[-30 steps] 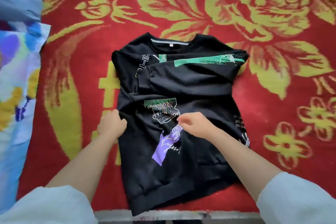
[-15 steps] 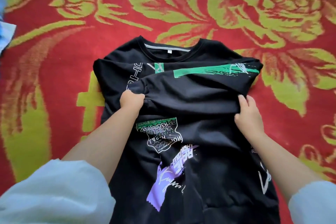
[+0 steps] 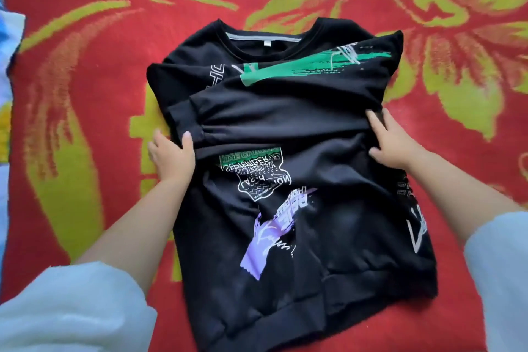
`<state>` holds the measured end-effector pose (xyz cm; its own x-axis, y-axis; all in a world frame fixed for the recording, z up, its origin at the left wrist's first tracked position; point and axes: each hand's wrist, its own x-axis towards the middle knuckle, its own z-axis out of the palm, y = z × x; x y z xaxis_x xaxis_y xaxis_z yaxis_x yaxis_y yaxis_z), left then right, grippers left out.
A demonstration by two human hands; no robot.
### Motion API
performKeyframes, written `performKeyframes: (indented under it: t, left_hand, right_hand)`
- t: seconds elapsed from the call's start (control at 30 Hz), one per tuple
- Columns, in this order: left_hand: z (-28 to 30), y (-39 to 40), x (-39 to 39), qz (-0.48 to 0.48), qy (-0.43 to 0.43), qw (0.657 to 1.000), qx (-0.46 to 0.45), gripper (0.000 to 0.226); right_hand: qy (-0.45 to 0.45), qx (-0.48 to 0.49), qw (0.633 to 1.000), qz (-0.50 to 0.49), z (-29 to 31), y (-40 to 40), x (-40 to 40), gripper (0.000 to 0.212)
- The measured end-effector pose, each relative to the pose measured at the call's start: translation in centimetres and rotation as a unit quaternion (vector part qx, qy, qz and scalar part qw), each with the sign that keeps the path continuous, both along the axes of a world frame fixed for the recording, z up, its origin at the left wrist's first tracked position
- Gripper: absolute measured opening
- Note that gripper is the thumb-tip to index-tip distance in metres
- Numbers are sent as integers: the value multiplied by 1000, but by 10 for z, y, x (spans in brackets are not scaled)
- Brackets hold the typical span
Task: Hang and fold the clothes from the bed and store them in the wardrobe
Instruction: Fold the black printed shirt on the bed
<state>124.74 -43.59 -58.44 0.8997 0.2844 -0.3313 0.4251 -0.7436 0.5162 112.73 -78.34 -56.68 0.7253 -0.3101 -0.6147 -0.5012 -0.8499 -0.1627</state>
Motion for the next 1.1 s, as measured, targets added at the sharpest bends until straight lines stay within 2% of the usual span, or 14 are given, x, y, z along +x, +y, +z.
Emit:
performKeyframes:
  t: [0.1,0.23,0.27,0.33,0.4,0.5,0.57,0.7,0.77,0.87,0.93,1.0,1.07,1.1]
  left_hand:
    - [1,16,-66,34,62,997,20,77]
    - [11,36,-188,106,206,971,60,86]
    - [18,38,-219,86,202,973,73,89]
    - [28,41,-279,-76,180,976,98,95]
    - [29,44,-326,-236,195,944,121,90]
    - [26,51,-341,-209,170,954,130,58]
    - [22,54,-329,-214,154,950,170,54]
    - [13,87,-320,-317,106,923,192,41]
    - [18,118,-327,-349,92,910,203,34]
    - [28,160,-353,-218,143,949,178,25]
    - [35,180,-373,-109,181,973,92,19]
    - [40,196,-395,0,217,975,-43,34]
    - [52,201,-410,209,198,936,-201,30]
    - [64,199,-416,315,177,888,-283,27]
  right_hand:
    - [-124,33,978,-165,-2,24,-63,74]
    - [-28,79,944,-320,3,51,-153,46]
    - [-14,84,941,-328,6,57,-174,46]
    - [-34,85,949,-301,17,65,-207,53]
    - [-70,87,953,-283,22,70,-229,57]
    - [-77,68,938,-330,27,71,-239,29]
    - [-87,71,925,-363,28,70,-240,14]
    - [-69,9,924,-376,34,66,-252,40]
    - [-19,-30,942,-334,40,59,-267,31]
    - [25,-26,950,-309,47,68,-300,16]
    - [47,-13,945,-323,48,88,-331,18]
    - [79,-6,937,-341,51,114,-367,22]
    - [108,-14,924,-367,56,139,-397,30]
    - [112,-16,918,-381,60,152,-410,33]
